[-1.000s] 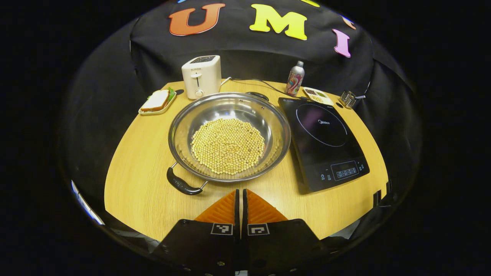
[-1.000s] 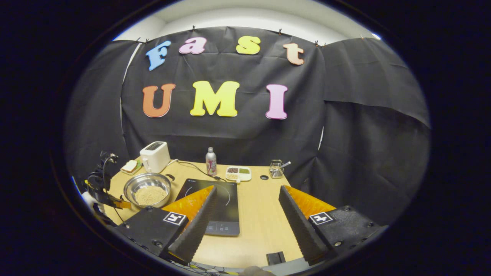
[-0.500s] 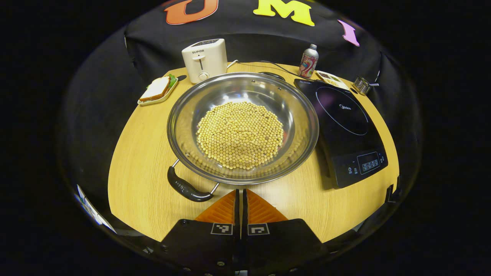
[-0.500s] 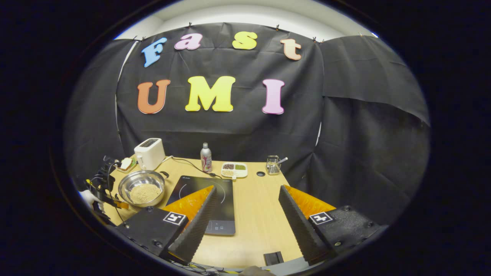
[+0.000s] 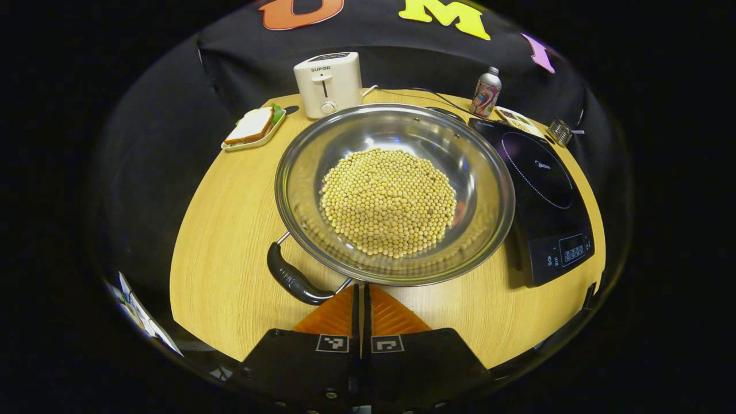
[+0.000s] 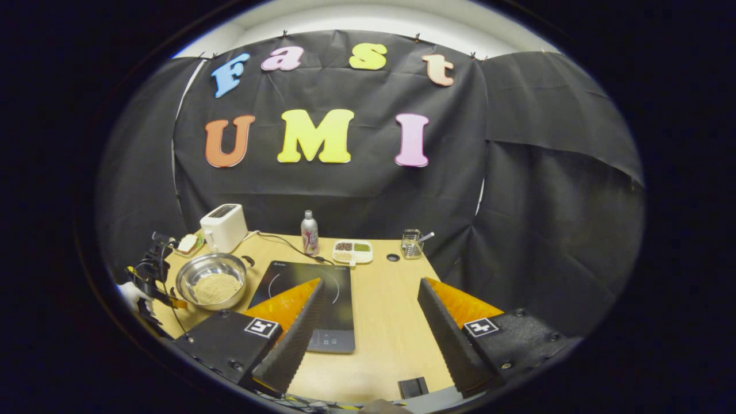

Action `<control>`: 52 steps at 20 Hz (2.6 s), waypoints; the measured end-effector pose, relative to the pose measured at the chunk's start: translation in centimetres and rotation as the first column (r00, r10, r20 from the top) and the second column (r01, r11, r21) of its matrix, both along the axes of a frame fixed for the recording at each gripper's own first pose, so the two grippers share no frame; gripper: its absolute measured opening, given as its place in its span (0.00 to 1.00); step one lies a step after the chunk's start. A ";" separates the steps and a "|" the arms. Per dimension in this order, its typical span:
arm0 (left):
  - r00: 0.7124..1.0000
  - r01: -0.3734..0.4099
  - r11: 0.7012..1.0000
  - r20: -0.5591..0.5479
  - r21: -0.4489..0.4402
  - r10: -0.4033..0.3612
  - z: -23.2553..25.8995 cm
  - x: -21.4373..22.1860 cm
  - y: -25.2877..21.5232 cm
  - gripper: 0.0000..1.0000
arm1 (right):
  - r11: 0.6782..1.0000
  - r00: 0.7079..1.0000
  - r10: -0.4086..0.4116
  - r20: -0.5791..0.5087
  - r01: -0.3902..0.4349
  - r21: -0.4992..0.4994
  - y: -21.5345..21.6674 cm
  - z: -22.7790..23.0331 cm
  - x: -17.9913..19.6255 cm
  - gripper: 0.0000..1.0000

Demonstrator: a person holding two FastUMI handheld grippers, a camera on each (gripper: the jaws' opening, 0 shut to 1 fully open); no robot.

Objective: First push the handle of the pot to place it horizontally, then grasp the pot with both hands and set it on the induction cooktop.

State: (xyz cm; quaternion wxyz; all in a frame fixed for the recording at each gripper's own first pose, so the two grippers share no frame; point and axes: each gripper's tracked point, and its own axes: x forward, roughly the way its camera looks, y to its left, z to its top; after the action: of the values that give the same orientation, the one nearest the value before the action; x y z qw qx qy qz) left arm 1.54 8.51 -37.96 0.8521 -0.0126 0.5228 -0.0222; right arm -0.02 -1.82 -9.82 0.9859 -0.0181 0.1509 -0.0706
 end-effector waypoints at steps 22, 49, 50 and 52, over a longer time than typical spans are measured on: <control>0.990 -0.143 0.989 0.020 0.027 0.143 0.0 4.3 6.7 0.00 | 1.000 1.000 0.003 -0.013 -0.003 -0.020 0.6 0.0 2.0 0.99; 0.976 -0.213 0.973 0.053 0.085 0.209 0.4 10.8 11.2 0.11 | 0.997 0.997 0.071 -0.036 -0.072 -0.036 3.5 -0.2 3.5 0.99; 0.976 -0.211 0.974 0.063 0.078 0.206 0.5 10.9 11.1 0.00 | 0.996 0.996 0.075 -0.039 -0.076 -0.036 3.7 -0.5 3.6 0.99; 0.978 -0.193 0.979 0.094 0.065 0.186 0.8 10.5 11.5 0.00 | 0.995 0.995 0.091 -0.048 -0.093 -0.025 4.6 -1.1 4.1 1.00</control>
State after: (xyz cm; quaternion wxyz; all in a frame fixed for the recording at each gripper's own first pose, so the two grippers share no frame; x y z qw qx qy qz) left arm 12.02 20.00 -37.17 0.8724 -0.0299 0.4817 0.0778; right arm 4.13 2.75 -10.88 0.9839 -0.0401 0.1720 -0.0267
